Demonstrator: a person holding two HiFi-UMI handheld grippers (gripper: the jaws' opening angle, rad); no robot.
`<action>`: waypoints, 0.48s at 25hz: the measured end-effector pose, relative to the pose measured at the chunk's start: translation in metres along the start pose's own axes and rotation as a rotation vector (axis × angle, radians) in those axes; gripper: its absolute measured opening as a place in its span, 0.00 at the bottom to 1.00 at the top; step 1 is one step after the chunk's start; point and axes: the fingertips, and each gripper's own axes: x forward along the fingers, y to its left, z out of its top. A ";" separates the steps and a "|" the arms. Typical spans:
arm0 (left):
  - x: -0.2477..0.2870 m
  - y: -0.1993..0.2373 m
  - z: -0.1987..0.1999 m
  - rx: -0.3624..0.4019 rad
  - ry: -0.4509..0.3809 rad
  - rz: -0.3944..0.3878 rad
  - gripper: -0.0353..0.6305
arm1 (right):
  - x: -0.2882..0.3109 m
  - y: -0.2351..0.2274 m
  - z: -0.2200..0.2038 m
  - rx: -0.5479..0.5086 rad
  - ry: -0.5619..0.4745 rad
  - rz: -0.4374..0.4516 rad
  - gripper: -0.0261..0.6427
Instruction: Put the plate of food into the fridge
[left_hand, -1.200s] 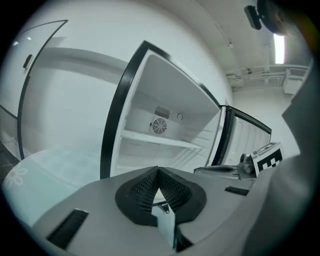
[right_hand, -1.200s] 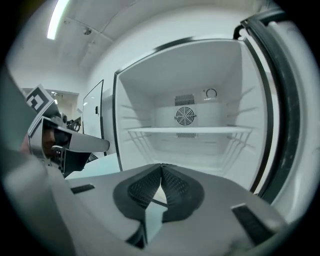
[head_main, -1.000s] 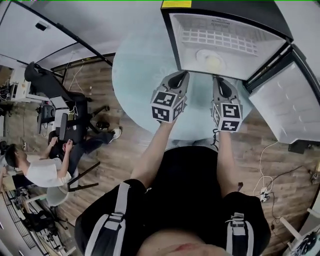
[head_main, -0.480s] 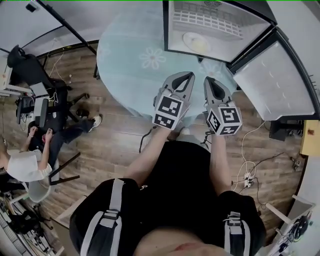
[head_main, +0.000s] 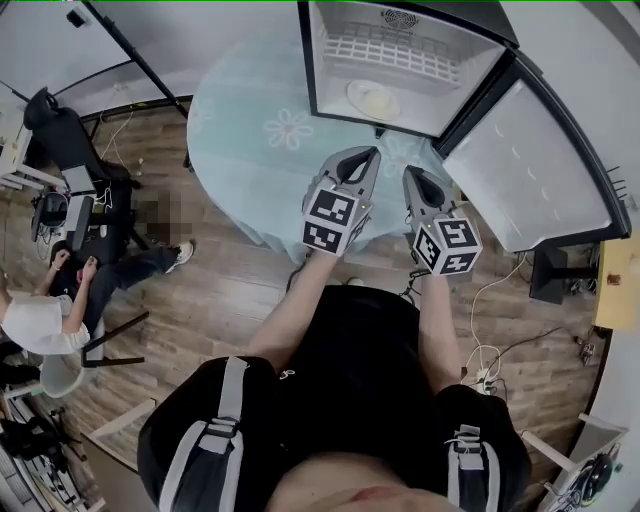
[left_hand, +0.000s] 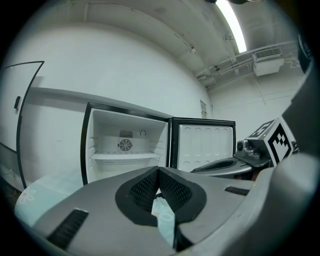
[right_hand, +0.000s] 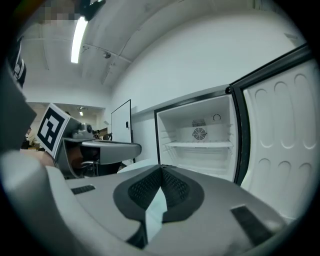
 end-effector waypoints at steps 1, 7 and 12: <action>0.004 -0.003 -0.001 -0.002 0.002 0.000 0.06 | -0.001 -0.004 -0.001 0.002 -0.001 0.002 0.04; 0.023 -0.012 0.005 0.000 -0.005 0.023 0.06 | -0.001 -0.020 0.005 -0.023 -0.029 0.048 0.04; 0.036 -0.022 0.008 0.021 0.003 0.041 0.06 | -0.003 -0.036 0.010 -0.040 -0.056 0.069 0.04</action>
